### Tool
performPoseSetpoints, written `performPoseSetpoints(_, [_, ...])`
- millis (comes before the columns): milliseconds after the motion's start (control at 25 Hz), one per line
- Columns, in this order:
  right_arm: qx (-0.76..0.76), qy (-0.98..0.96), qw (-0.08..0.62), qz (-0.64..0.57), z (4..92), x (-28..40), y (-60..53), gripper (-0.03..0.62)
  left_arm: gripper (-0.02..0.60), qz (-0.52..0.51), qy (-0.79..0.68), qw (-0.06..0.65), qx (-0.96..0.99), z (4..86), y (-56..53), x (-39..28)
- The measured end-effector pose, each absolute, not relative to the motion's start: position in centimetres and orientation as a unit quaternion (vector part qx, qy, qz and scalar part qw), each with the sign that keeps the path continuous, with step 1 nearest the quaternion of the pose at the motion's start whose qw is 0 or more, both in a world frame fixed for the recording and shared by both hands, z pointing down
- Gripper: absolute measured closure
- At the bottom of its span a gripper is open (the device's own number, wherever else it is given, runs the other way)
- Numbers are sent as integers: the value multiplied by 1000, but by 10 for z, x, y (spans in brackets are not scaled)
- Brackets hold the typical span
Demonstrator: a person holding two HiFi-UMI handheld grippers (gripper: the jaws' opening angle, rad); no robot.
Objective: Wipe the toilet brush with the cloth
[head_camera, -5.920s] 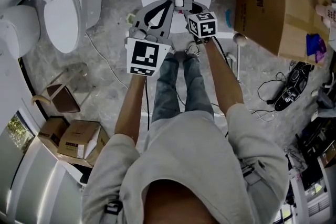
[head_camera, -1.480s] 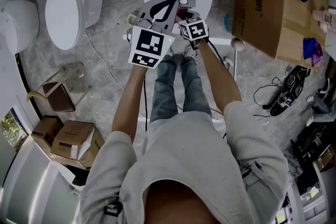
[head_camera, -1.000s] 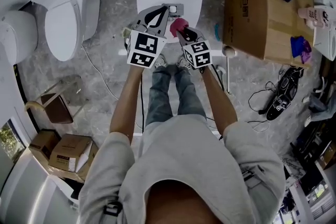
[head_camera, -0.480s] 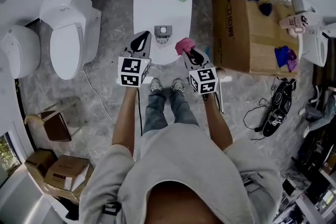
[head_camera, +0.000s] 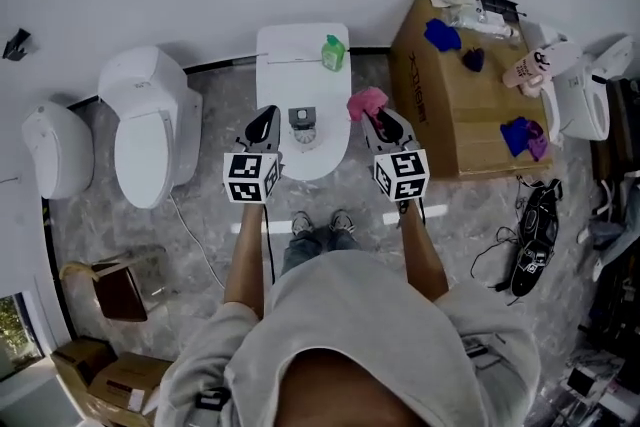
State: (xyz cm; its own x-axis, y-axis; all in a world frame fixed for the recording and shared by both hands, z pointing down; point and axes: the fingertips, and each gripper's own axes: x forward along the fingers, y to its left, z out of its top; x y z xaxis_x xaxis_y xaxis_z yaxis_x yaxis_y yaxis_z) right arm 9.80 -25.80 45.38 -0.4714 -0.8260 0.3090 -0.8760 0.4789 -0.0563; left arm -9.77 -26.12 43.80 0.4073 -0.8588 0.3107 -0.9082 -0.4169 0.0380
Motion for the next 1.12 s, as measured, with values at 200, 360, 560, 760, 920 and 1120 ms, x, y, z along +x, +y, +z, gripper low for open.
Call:
performPoseSetpoints(200, [514, -847, 102, 84, 422, 114, -268, 494, 563, 112, -536, 90, 832, 416, -265, -97])
performPoseSetpoints(360, [524, -844, 87, 73, 407, 121, -276, 494, 563, 105, -540, 78, 831, 402, -269, -97])
performPoseSetpoints(560, [528, -843, 76, 66, 396, 123, -283, 494, 563, 97, -546, 70, 829, 392, -273, -101])
performPoseSetpoints(760, [527, -844, 78, 60, 391, 120, -289, 494, 563, 92, -551, 67, 827, 385, -278, -108])
performPoseSetpoints(920, [524, -846, 81, 59, 389, 117, -294, 494, 563, 89, -554, 65, 825, 383, -280, -112])
performPoseSetpoints(1120, [523, -847, 80, 59, 388, 113, -293, 494, 563, 88, -558, 69, 822, 385, -278, -118])
